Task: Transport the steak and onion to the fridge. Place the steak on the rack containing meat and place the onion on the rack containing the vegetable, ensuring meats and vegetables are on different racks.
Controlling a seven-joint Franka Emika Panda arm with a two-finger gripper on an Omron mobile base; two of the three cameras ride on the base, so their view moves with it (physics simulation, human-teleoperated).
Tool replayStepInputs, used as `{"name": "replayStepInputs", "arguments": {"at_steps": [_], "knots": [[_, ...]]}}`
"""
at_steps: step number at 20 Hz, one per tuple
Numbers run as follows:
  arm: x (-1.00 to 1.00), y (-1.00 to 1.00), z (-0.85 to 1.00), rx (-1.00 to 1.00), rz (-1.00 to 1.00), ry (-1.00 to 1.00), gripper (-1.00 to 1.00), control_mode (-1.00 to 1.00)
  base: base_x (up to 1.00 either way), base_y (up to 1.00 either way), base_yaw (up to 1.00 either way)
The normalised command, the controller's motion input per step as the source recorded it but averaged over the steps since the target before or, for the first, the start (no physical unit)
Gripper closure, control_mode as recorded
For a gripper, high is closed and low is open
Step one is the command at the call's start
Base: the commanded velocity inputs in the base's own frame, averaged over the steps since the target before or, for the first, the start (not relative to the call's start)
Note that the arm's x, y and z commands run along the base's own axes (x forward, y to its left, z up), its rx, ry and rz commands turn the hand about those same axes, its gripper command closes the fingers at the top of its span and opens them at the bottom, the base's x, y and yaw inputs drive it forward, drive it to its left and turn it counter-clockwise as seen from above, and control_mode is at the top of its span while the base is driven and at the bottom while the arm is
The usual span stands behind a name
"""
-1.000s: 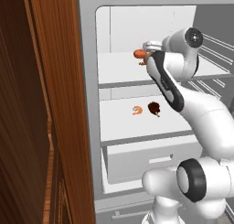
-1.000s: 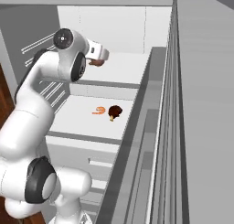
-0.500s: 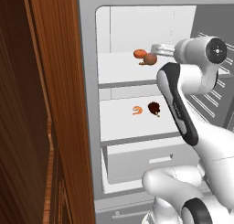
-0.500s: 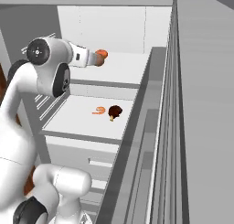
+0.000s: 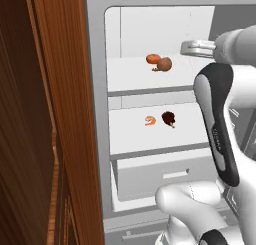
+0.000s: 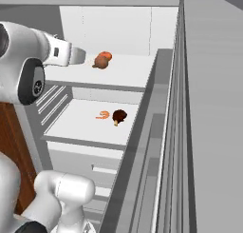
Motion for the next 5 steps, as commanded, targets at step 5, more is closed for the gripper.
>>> {"name": "replayStepInputs", "arguments": {"at_steps": [5], "knots": [[-1.0, 0.16, -0.32, -0.06, 0.04, -0.08, -1.0, -1.0, 0.0, 0.0, 0.0]]}}
